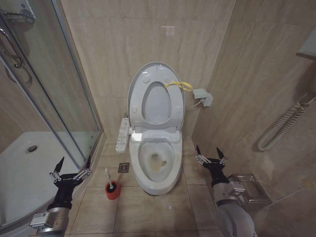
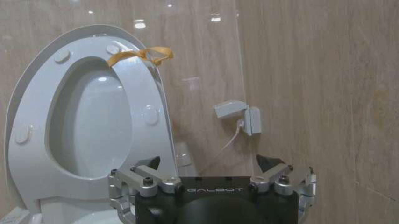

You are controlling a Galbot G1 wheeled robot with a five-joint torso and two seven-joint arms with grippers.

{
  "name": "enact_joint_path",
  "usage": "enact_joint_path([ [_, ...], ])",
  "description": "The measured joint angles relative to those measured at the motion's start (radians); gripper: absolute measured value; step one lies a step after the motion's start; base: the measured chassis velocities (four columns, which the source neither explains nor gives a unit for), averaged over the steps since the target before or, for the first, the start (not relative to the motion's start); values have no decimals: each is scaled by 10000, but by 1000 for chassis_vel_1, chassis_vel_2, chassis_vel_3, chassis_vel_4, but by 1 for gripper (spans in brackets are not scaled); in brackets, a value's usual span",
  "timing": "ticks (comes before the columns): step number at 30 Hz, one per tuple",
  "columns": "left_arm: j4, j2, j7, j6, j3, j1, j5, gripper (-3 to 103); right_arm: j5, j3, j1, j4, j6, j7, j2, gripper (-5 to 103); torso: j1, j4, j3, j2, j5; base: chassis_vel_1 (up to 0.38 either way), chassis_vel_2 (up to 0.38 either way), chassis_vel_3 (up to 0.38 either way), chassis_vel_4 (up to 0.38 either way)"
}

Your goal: Open the toilet lid, clean the toilet bowl with a toilet brush, close the toilet lid, and flush.

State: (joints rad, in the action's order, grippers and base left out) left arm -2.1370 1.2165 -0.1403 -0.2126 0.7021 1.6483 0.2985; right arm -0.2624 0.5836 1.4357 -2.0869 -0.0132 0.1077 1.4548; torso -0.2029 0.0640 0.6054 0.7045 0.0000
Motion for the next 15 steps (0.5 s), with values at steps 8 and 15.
enact_joint_path([
  [8,0,0,0,0,0,0,0,100,0,0,0,0,0,0,0,100,0,-1,0,0,0,0,0,0,0],
  [15,0,0,0,0,0,0,0,100,0,0,0,0,0,0,0,100,0,2,0,0,1,0,0,0,0],
])
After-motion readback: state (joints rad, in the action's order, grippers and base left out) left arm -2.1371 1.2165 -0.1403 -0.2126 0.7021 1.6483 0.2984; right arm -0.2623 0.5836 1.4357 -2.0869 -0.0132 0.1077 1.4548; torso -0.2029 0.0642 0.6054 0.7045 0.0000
